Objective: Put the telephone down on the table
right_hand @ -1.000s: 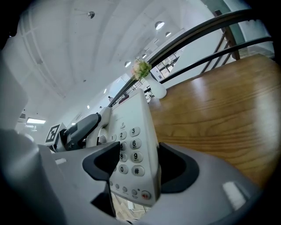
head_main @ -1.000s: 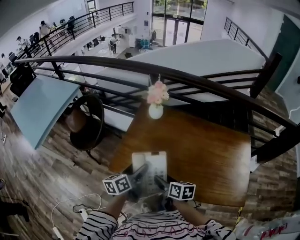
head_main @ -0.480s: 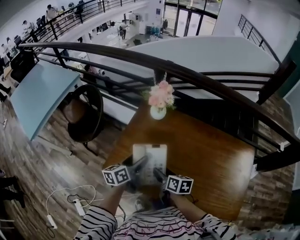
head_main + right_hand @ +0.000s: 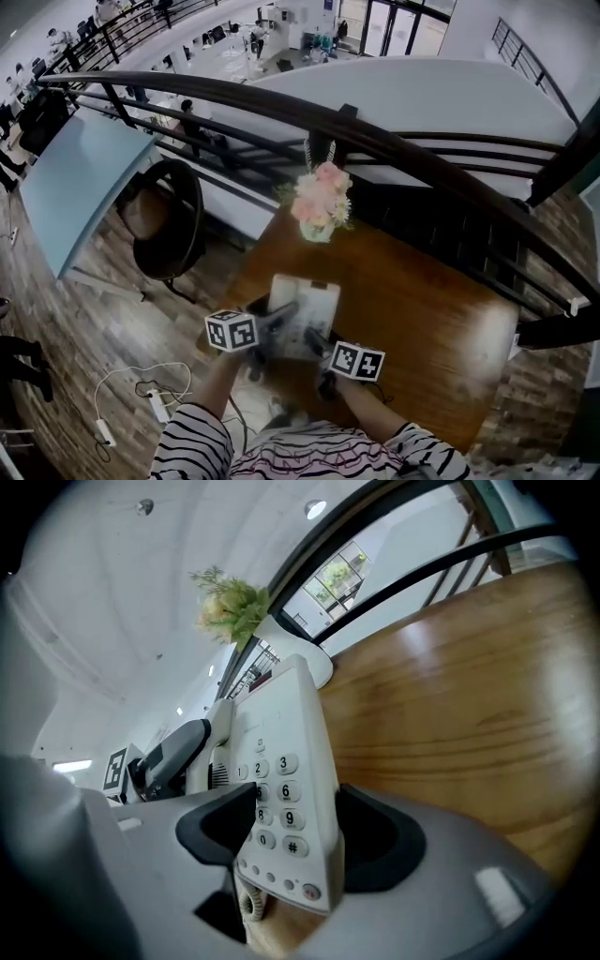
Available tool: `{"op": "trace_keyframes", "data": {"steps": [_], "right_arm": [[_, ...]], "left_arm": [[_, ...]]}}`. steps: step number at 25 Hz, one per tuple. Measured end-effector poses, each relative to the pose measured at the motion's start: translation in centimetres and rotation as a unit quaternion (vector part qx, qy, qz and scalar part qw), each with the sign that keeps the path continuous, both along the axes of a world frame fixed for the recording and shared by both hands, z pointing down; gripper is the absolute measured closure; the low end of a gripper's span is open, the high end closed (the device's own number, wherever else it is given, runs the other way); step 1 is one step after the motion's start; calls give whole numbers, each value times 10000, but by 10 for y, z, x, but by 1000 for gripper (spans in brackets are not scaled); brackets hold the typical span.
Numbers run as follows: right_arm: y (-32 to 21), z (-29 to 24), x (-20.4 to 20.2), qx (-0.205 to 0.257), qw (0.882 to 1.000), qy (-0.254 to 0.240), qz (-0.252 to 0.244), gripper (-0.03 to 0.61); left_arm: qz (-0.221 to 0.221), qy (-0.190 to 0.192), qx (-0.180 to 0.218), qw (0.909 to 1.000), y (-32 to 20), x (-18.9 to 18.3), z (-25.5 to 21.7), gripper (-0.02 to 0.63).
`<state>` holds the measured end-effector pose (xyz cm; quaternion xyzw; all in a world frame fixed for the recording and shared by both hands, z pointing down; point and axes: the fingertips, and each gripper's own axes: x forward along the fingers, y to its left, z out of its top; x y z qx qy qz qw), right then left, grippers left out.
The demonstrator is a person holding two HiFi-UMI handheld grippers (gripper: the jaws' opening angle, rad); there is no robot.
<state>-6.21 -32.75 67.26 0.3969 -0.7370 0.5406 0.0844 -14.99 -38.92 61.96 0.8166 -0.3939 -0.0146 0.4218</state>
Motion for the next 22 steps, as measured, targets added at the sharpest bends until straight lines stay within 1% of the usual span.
{"op": "trace_keyframes", "data": {"steps": [5, 10, 16, 22], "right_arm": [[-34, 17, 3, -196, 9996, -56, 195, 301], [-63, 28, 4, -286, 9991, -14, 299, 302], [-79, 36, 13, -482, 9972, -102, 558, 302], [-88, 47, 13, -727, 9946, -137, 722, 302]], "left_arm": [[240, -43, -101, 9997, -38, 7, 17, 216], [473, 77, -76, 9988, -70, 11, 30, 216], [939, 68, -158, 9954, -95, 27, 40, 216], [1195, 24, -289, 9924, -110, 32, 52, 216]]}}
